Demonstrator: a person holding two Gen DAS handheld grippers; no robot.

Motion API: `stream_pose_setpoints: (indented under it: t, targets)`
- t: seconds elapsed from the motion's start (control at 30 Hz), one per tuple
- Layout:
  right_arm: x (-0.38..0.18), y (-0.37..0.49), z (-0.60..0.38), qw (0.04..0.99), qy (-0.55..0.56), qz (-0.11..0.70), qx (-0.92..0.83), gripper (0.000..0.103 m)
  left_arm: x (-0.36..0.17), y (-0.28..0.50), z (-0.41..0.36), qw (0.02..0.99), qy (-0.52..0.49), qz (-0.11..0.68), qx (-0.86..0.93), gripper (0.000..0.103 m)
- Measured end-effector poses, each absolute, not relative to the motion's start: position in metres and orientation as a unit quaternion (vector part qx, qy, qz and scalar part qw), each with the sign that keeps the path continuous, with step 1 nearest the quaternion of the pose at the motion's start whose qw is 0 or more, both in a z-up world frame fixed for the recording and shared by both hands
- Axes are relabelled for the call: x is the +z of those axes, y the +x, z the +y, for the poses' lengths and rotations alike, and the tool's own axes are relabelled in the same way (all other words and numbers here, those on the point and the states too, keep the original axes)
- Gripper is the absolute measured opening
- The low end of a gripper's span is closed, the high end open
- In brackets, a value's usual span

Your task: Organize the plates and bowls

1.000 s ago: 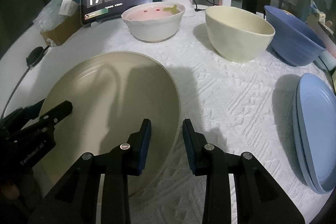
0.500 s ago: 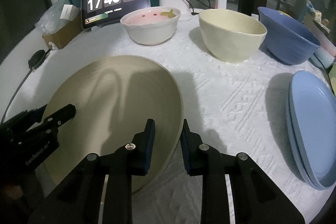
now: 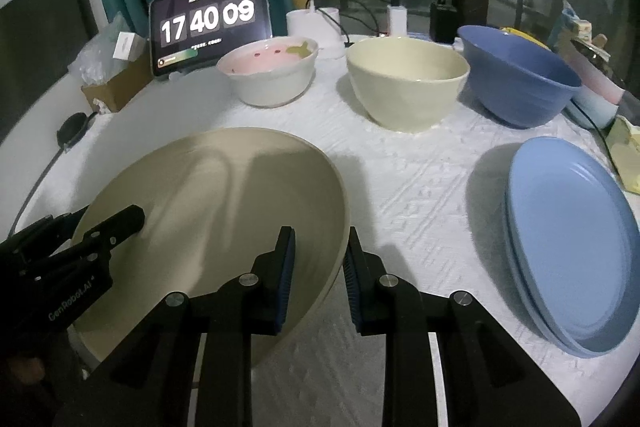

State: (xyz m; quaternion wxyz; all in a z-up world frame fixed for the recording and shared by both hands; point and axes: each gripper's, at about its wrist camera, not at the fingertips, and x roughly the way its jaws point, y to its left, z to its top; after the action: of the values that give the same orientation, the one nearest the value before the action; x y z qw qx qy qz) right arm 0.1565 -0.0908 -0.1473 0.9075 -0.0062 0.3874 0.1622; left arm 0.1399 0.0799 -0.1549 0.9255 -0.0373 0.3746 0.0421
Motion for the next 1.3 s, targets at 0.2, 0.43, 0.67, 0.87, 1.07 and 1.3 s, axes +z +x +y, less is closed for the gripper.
stream_pose_setpoints:
  t: [0.2, 0.43, 0.67, 0.87, 1.07, 1.3]
  targets:
    - [-0.139, 0.150, -0.106, 0.914, 0.003, 0.376, 0.156, 0.026, -0.146, 0.136, 0.067, 0.929, -0.032, 0.367, 0.033, 0.041]
    - [-0.130, 0.143, -0.124, 0.920, 0.011, 0.363, 0.145, 0.026, -0.135, 0.132, 0.046, 0.935, -0.019, 0.354, 0.024, 0.041]
    - [-0.122, 0.137, -0.152, 0.928, 0.026, 0.349, 0.126, 0.026, -0.125, 0.132, 0.021, 0.939, -0.010, 0.345, 0.004, 0.041]
    - [-0.116, 0.132, -0.172, 0.933, 0.037, 0.338, 0.115, 0.026, -0.118, 0.134, 0.003, 0.941, -0.006, 0.339, -0.008, 0.041]
    - [-0.112, 0.128, -0.196, 0.938, 0.051, 0.329, 0.098, 0.026, -0.111, 0.138, -0.020, 0.942, 0.001, 0.334, -0.024, 0.041]
    - [-0.110, 0.126, -0.229, 0.942, 0.068, 0.321, 0.074, 0.026, -0.105, 0.144, -0.055, 0.943, 0.017, 0.329, -0.049, 0.041]
